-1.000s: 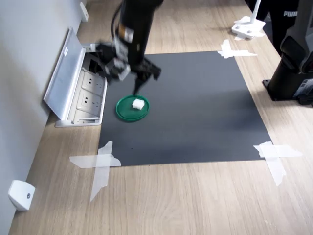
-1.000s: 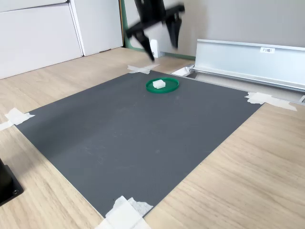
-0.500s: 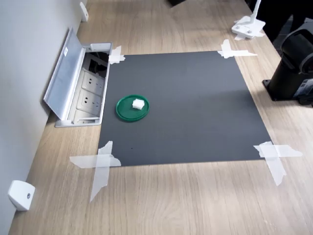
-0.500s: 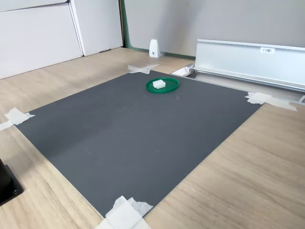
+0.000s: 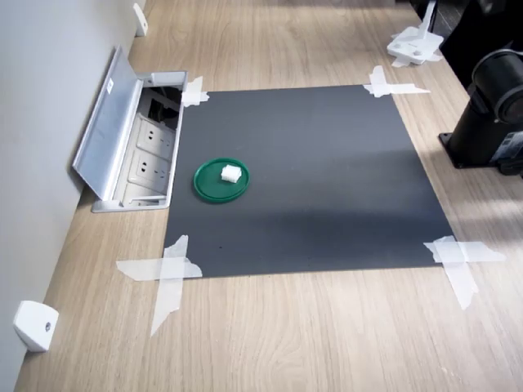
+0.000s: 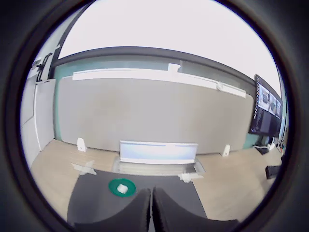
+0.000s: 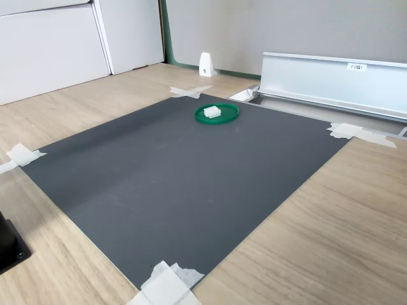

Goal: Grasp a white terminal and put it on the green lid.

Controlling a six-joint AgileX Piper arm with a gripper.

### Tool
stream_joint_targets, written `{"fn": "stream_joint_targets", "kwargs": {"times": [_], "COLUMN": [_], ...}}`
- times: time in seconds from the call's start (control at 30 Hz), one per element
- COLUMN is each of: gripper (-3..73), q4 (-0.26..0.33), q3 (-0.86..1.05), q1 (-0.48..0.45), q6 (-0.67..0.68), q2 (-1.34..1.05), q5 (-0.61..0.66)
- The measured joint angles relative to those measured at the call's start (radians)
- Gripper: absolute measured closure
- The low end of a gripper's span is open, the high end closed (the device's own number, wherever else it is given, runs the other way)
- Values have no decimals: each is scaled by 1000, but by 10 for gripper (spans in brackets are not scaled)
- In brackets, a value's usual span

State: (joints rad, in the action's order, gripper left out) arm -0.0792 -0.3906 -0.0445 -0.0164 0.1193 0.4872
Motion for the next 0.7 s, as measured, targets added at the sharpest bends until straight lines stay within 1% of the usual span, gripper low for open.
{"fn": "stream_joint_targets", "kwargs": {"times": [0.23, 0.43, 0.7], "gripper": [702, 702, 703], "q4": [0, -2, -2], "q3": [159, 209, 258], "q1": [-12, -29, -29], "q6": [-2, -3, -3], "q2": [-68, -129, -130], "q5": [2, 6, 5]}}
